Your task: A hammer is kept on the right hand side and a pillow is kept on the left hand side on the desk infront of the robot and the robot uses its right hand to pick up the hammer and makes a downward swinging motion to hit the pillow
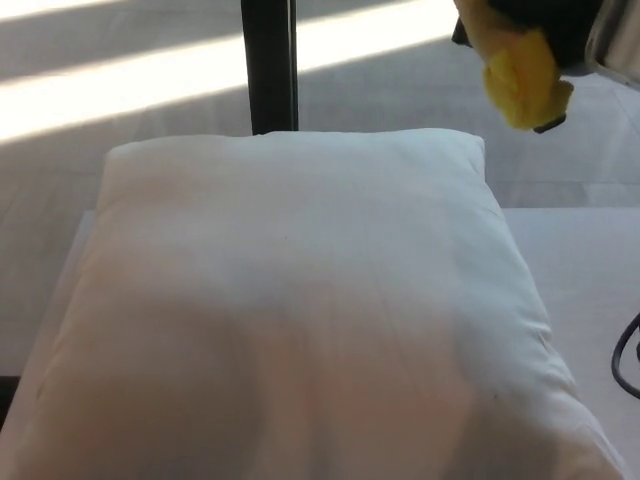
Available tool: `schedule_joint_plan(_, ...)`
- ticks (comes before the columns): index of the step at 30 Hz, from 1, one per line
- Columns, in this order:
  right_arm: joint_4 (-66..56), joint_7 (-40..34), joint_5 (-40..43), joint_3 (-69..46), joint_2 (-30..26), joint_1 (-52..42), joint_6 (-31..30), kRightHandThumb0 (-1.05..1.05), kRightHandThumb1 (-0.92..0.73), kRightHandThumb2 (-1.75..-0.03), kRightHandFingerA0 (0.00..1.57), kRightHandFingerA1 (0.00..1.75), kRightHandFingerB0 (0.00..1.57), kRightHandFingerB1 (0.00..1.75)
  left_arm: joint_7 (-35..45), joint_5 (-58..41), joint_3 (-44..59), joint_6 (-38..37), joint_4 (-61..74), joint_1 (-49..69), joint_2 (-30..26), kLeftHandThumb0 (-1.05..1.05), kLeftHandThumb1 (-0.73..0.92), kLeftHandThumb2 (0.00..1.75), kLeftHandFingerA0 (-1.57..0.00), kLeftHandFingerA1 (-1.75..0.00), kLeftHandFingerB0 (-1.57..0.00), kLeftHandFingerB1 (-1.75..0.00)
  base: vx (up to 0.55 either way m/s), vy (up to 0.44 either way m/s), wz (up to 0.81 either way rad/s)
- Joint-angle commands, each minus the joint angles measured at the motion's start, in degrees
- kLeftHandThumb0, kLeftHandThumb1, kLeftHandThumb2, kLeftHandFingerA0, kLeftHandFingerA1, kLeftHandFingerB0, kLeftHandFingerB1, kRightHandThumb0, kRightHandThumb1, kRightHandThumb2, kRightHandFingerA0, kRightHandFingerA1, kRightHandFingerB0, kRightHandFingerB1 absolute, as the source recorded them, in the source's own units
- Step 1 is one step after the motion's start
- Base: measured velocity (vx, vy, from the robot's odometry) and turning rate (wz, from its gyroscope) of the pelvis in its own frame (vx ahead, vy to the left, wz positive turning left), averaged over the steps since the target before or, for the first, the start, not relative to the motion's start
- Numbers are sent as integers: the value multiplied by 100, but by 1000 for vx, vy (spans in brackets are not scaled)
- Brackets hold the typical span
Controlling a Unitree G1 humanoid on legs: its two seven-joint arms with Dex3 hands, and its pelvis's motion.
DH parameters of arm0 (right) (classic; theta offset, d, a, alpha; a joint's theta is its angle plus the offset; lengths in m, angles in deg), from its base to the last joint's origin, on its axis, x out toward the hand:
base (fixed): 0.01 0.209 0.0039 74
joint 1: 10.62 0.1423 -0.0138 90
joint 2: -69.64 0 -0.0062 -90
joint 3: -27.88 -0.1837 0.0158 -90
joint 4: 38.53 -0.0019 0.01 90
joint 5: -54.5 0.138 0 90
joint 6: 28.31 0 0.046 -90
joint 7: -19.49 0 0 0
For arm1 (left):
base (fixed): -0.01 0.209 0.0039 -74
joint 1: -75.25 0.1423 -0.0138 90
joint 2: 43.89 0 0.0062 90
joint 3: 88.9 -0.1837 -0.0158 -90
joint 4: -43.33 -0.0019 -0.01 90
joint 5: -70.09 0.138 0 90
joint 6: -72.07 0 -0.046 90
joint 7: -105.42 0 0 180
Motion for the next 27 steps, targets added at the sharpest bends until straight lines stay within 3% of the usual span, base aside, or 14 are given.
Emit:
schedule_joint_plan(1,-24,84,8,343,90,-307,-47,-31,-59,-115,110,175,87,145,24,-69,19,-78,27,-16,-108,-64,76,63,-74,-57,-61,-50,0,0,0)
schedule_joint_plan(6,-14,278,-421,1334,73,-791,35,-25,-61,-116,105,175,78,156,27,-77,13,-23,70,-105,-145,-63,77,63,-72,-56,-54,-49,0,0,0)
schedule_joint_plan(8,-11,515,-532,1742,72,-1239,93,-25,-62,-113,103,175,84,152,-63,-61,16,35,22,-185,-175,-63,76,63,-72,-54,-57,-49,0,0,0)
schedule_joint_plan(10,-19,576,-562,1964,51,-1367,100,-26,-63,-111,103,175,74,162,1,-54,8,14,3,-187,-186,-63,77,63,-70,-55,-56,-49,0,0,0)
schedule_joint_plan(11,-4,542,-499,1949,69,-1485,79,-26,-67,-108,102,175,72,161,11,-32,-8,10,-29,-191,-191,-64,77,63,-69,-53,-56,-48,0,0,0)
schedule_joint_plan(12,92,469,-475,1933,76,-1481,-92,-31,-68,-101,102,175,77,144,35,-25,-16,-27,-18,-212,-201,-65,78,63,-69,-54,-56,-48,0,0,0)
schedule_joint_plan(14,178,472,-402,1885,93,-1600,-292,-34,-75,-86,101,175,60,158,63,-64,15,-16,-22,-232,-200,-67,76,63,-72,-59,-57,-50,0,0,0)
schedule_joint_plan(16,309,594,-386,1887,75,-1661,-339,-34,-75,-86,101,175,60,158,90,-59,8,-54,9,-244,-213,-67,76,63,-72,-59,-57,-50,0,0,0)
schedule_joint_plan(17,293,650,-341,1863,131,-2035,-259,-33,-73,-93,102,175,76,146,19,0,-51,-56,67,-239,-220,-64,77,63,-73,-57,-59,-50,0,0,0)
schedule_joint_plan(19,231,679,-322,1842,146,-2237,-249,-33,-73,-93,102,175,76,146,-9,31,-88,-53,101,-235,-234,-64,77,63,-73,-57,-59,-50,0,0,0)
schedule_joint_plan(20,389,704,-543,2124,209,-2482,-195,-28,-68,-101,103,175,81,153,29,-13,-63,-11,84,-276,-223,-63,79,63,-74,-58,-55,-49,0,0,0)
schedule_joint_plan(22,587,440,-633,2219,395,-2893,-225,-30,-72,-95,101,175,80,153,37,-91,18,22,-4,-326,-207,-64,77,63,-74,-57,-54,-49,0,0,0)
schedule_joint_plan(23,621,425,-689,2314,426,-2989,-210,-31,-77,-92,103,175,73,165,39,-84,14,28,-7,-322,-211,-64,77,63,-74,-56,-52,-47,0,0,0)
schedule_joint_plan(27,859,426,-767,2502,488,-3235,4,-34,-81,-88,106,175,77,167,-3,-38,-24,15,25,-316,-224,-63,77,63,-74,-57,-54,-49,0,0,0)
